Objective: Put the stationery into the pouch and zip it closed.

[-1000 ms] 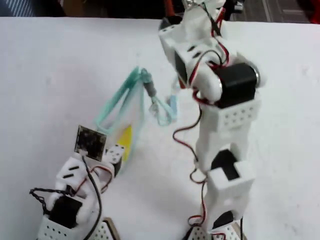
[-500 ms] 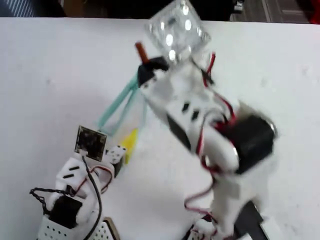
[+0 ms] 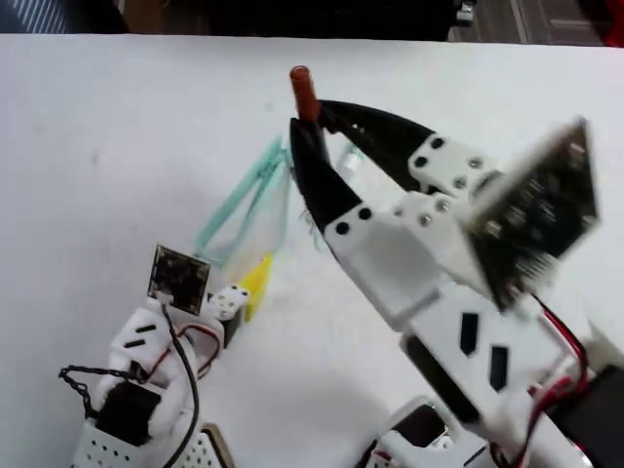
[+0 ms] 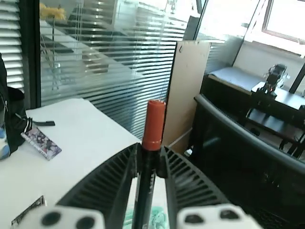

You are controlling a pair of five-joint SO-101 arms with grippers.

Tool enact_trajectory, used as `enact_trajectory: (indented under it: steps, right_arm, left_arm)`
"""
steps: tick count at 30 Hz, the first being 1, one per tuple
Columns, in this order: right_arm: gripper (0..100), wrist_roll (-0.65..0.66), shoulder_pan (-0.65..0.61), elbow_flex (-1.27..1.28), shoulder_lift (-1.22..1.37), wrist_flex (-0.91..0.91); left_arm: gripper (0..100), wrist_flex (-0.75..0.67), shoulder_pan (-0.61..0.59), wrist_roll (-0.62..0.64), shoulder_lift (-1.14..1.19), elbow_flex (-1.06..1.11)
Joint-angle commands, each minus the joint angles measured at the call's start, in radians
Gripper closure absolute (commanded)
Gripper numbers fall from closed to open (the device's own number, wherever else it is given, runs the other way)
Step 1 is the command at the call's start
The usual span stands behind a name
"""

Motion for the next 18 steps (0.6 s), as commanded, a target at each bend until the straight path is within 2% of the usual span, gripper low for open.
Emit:
enact_trajectory:
  steps: [1, 7, 13, 18]
  right_arm:
    - [98.2, -0.003, -0.015, 0.011, -0.027, -0.033]
    - [98.2, -0.012, -0.054, 0.012, -0.027, -0.031]
    - [98.2, -0.204, -0.096, 0.064, -0.035, -0.041]
    - [98.2, -0.219, -0.105, 0.141, -0.025, -0.174]
  left_arm:
    - [78, -0.002, 0.012, 0.011, 0.007, -0.046]
    - [78, -0.002, 0.012, 0.011, 0.007, -0.046]
    - [78, -0.003, 0.012, 0.011, 0.007, -0.046]
    - [78, -0.003, 0.012, 0.011, 0.007, -0.046]
